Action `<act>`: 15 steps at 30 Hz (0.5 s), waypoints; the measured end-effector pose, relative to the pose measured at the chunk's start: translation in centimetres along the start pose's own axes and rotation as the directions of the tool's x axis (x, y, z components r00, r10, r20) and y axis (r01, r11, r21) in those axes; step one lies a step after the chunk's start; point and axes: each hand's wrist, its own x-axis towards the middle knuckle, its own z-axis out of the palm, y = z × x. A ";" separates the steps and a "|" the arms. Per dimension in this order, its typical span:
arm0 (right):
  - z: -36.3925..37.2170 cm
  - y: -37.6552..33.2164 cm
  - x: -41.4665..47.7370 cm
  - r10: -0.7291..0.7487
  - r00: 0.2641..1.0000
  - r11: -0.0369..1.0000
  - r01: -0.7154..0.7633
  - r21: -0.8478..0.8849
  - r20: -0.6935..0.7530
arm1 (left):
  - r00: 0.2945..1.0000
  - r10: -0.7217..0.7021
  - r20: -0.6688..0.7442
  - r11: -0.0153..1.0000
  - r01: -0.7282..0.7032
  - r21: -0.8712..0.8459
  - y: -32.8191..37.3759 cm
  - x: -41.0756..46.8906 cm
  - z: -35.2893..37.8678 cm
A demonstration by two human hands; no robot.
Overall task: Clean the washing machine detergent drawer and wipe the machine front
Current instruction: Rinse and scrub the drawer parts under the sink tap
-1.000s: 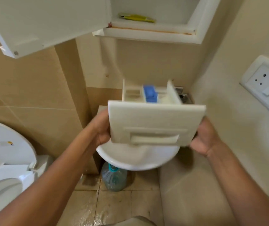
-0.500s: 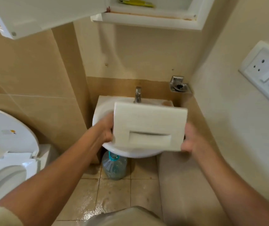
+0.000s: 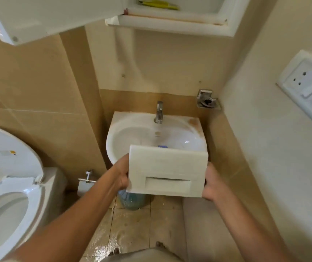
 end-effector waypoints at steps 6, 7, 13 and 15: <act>2.0 -7.7 -3.7 -0.502 0.861 0.863 0.492 0.117 0.085 | 0.876 0.465 0.125 0.876 -0.476 0.076 6.9 -3.1 2.6; 2.0 -9.1 -4.8 -0.615 0.779 0.787 0.597 0.157 0.122 | 0.791 0.588 0.169 0.793 -0.605 0.077 8.3 -4.0 3.3; 1.5 -7.2 -4.1 -0.660 0.653 0.743 0.639 0.198 0.370 | 0.675 0.692 0.257 0.703 -0.711 -0.027 7.6 -2.7 2.6; 0.7 -3.1 -1.0 -0.346 0.925 0.938 0.340 0.061 0.155 | 0.945 0.298 0.137 0.955 -0.295 -0.039 3.0 -0.4 0.9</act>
